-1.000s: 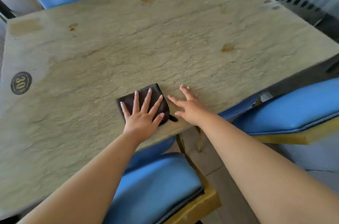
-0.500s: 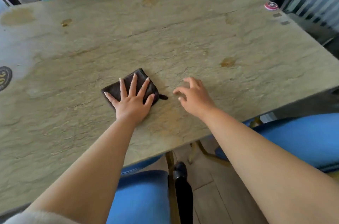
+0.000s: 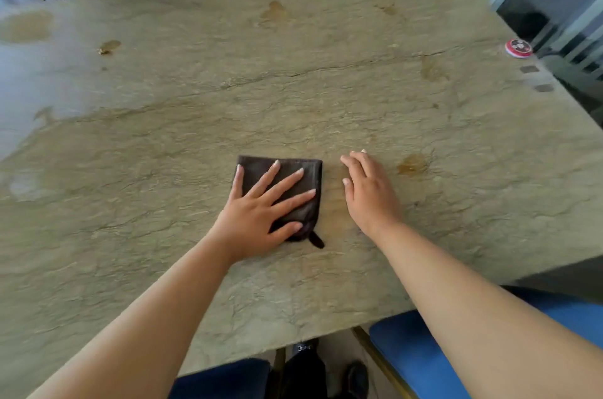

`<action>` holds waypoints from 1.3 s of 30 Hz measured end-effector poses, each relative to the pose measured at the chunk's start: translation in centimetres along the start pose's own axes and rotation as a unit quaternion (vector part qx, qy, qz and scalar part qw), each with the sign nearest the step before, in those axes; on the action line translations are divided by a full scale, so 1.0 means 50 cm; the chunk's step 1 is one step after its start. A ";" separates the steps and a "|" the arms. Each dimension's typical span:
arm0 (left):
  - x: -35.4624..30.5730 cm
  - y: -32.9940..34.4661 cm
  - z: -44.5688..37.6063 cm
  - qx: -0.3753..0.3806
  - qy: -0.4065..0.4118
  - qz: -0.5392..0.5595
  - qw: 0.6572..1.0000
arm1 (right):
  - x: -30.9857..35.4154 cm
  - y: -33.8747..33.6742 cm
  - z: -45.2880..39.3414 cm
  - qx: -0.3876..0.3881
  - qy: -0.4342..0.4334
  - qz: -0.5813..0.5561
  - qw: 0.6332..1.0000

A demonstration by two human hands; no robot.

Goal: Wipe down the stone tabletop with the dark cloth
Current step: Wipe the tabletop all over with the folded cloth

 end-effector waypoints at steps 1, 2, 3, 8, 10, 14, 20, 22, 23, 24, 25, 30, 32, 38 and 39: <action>0.025 -0.004 0.015 0.001 -0.020 -0.002 1.000 | -0.001 0.001 -0.001 -0.002 -0.006 0.011 1.000; 0.052 -0.007 0.015 0.001 -0.065 0.000 0.998 | -0.001 0.002 -0.003 -0.004 -0.012 0.021 1.000; 0.077 -0.010 0.000 -0.001 -0.124 0.007 0.992 | -0.001 0.005 -0.005 -0.006 -0.014 0.024 1.000; 0.098 -0.036 -0.211 -0.006 -0.395 0.090 0.914 | -0.005 0.009 -0.012 -0.021 0.002 -0.031 0.999; 0.061 -0.043 -0.293 0.008 -0.383 0.105 0.918 | -0.008 0.006 -0.015 -0.028 0.009 -0.068 0.997; -0.038 -0.028 -0.323 0.000 -0.223 0.066 0.973 | -0.016 0.004 -0.024 -0.060 0.019 -0.127 0.990; -0.080 -0.005 -0.103 -0.008 -0.070 -0.011 0.997 | -0.034 -0.023 -0.014 -0.041 -0.017 -0.149 0.988; -0.054 -0.007 -0.066 -0.004 -0.110 -0.012 0.994 | -0.054 -0.035 0.008 -0.027 -0.040 -0.113 0.992; -0.042 -0.010 -0.071 -0.008 -0.151 -0.001 0.989 | -0.067 -0.040 0.023 -0.024 -0.048 -0.090 0.994; -0.033 -0.014 -0.093 -0.016 -0.201 0.017 0.979 | -0.080 -0.042 0.040 -0.023 -0.059 -0.067 0.996; -0.027 -0.019 -0.126 -0.024 -0.259 0.041 0.965 | -0.092 -0.041 0.055 -0.020 -0.072 -0.049 0.996; -0.077 -0.023 -0.261 -0.021 -0.414 0.088 0.906 | -0.107 -0.034 0.066 0.012 -0.060 -0.094 0.994; -0.120 -0.018 -0.238 -0.021 -0.342 0.077 0.936 | -0.104 -0.037 0.061 0.020 -0.049 -0.120 0.991; -0.252 0.010 -0.026 0.009 -0.210 0.040 0.977 | -0.102 -0.044 0.063 0.022 -0.056 -0.136 0.989; -0.263 0.014 -0.004 0.025 -0.205 0.046 0.977 | -0.099 -0.046 0.065 0.016 -0.054 -0.128 0.990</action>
Point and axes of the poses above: each hand's wrist, its own z-axis away from the middle knuckle, its own y-axis out of the palm, x = y × z, the point moved 2 cm from there along -z, towards the middle knuckle, and after that the axes turned 2 degrees about z, right-handed, at the moved point
